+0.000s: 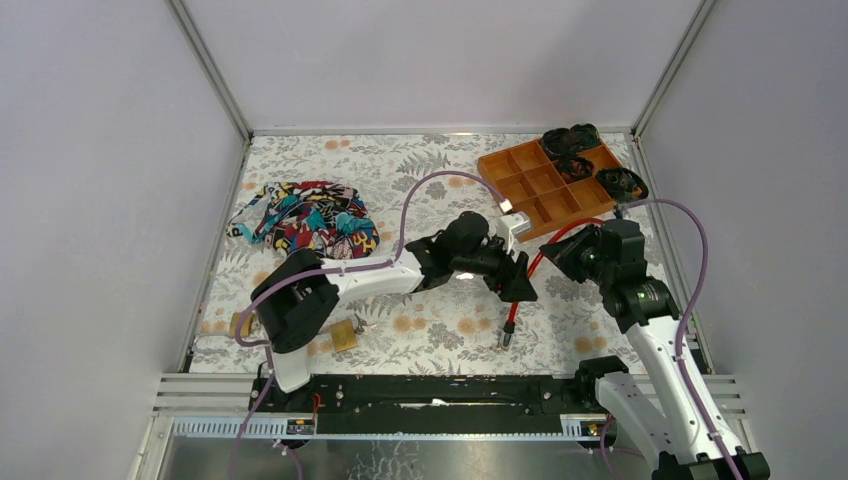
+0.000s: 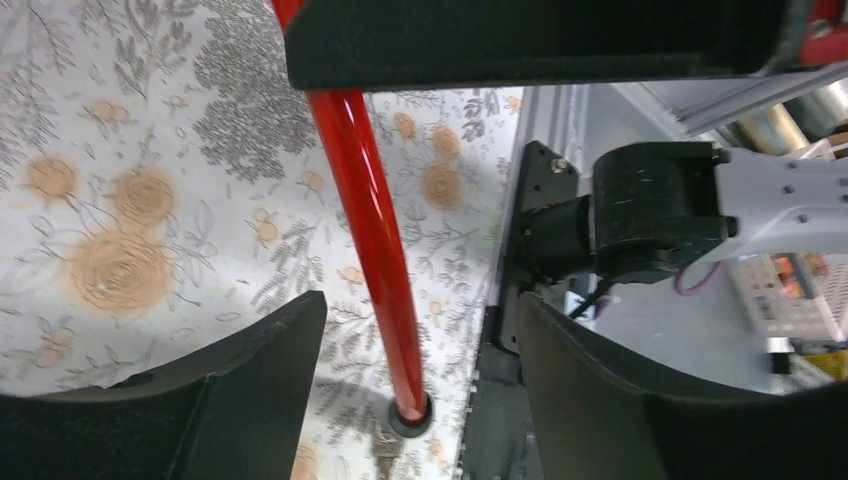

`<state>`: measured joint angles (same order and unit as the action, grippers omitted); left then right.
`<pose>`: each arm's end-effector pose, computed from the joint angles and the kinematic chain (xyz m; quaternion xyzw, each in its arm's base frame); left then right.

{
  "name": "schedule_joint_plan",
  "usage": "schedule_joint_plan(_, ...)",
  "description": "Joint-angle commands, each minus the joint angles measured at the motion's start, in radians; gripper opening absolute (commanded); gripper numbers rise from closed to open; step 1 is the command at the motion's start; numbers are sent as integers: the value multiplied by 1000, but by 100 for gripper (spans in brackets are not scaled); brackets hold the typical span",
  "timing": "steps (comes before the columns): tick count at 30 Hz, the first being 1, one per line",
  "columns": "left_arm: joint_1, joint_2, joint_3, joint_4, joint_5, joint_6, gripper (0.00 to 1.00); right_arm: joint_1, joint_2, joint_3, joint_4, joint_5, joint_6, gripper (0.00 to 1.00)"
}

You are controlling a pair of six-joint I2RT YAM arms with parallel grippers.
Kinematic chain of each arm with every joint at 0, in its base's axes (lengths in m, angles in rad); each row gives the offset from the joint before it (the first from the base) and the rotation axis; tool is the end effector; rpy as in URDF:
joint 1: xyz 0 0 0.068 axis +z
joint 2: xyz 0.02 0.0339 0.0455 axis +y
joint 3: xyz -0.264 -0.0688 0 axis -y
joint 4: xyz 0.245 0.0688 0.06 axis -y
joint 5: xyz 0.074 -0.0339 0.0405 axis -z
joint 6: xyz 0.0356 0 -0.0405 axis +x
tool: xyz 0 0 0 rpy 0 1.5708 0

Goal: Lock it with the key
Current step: Pick up the lock from the center of the board.

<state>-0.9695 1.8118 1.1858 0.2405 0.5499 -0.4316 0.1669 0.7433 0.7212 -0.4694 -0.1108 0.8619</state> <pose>0.2185 -0.3514 0.2357 0.3583 0.7293 -0.5187 0.2658 0.1653 0.0318 0.2951 0.2650 0.8151 0.2938 0.4233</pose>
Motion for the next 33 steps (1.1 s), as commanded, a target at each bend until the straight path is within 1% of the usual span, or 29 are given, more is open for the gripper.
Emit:
schedule_joint_plan(1,-7,32,41,103,-48,95,69,10,4,85,38,-58,4,0)
schedule_joint_plan(4,-7,44,16,188,-36,101,48,10,1,98,38,-74,2,0)
schedule_joint_plan(5,-6,50,18,205,-35,93,37,10,1,100,37,-81,0,0)
schedule_joint_plan(6,-6,55,23,211,-30,84,23,10,2,101,35,-87,-3,0)
schedule_joint_plan(7,-6,53,29,210,-27,75,6,10,2,102,35,-92,-8,0)
schedule_joint_plan(8,-5,47,29,208,-31,64,0,9,3,105,38,-108,-24,0)
schedule_joint_plan(9,-3,34,24,209,-28,47,0,9,9,117,32,-120,-55,0)
schedule_joint_plan(10,8,17,14,215,-25,19,0,9,20,167,6,-128,-114,0)
schedule_joint_plan(13,45,-83,-38,219,8,-22,0,8,91,398,-163,-126,-348,33)
schedule_joint_plan(14,63,-122,-60,207,25,-15,0,8,115,483,-223,-129,-424,41)
schedule_joint_plan(15,79,-159,-78,195,48,-2,0,8,135,557,-273,-146,-506,47)
schedule_joint_plan(18,117,-264,-109,131,159,68,0,8,183,721,-369,-155,-684,54)
schedule_joint_plan(20,140,-342,-127,84,219,128,0,8,210,775,-402,-147,-766,62)
schedule_joint_plan(21,152,-382,-137,67,237,160,0,8,224,794,-417,-151,-799,66)
schedule_joint_plan(23,184,-456,-154,34,241,186,0,8,241,807,-423,-180,-853,69)
schedule_joint_plan(26,267,-538,-166,-6,243,117,0,7,225,772,-392,-214,-942,77)
schedule_joint_plan(28,319,-592,-192,-2,258,90,0,6,197,733,-362,-259,-998,83)
schedule_joint_plan(30,345,-650,-218,-4,266,123,0,6,174,701,-340,-346,-1039,89)
schedule_joint_plan(31,350,-675,-229,-8,276,155,0,6,167,685,-330,-376,-1051,90)
schedule_joint_plan(33,353,-721,-243,-18,308,223,0,6,168,647,-296,-382,-1064,90)
